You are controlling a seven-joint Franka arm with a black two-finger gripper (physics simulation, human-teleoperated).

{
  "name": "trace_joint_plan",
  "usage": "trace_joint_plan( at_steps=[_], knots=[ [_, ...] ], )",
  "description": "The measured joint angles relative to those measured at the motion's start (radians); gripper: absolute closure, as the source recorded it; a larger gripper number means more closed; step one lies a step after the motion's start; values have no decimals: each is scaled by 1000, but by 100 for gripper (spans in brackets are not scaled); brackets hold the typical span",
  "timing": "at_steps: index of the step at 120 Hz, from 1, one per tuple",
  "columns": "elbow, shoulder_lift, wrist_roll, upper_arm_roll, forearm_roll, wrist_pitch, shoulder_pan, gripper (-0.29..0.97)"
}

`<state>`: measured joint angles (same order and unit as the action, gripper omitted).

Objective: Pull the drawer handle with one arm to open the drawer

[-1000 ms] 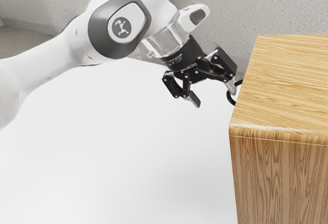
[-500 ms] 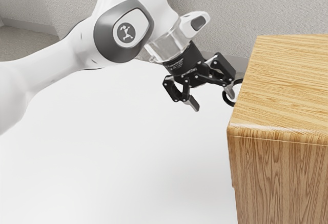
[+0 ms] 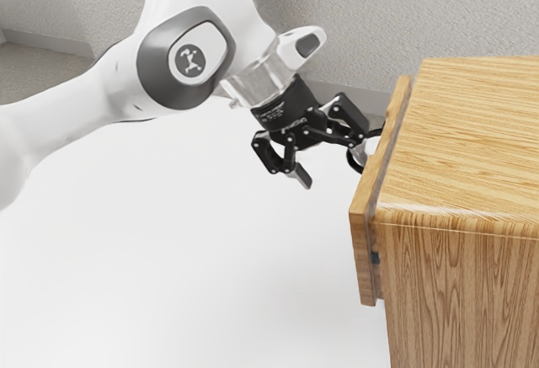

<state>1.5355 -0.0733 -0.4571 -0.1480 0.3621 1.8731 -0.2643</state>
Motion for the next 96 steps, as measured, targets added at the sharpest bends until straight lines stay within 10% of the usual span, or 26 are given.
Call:
trace_joint_plan(
  at_steps=[96],
  knots=[
    [191, 165, -1, -83, 2, 25, -4, 0]
  ],
)
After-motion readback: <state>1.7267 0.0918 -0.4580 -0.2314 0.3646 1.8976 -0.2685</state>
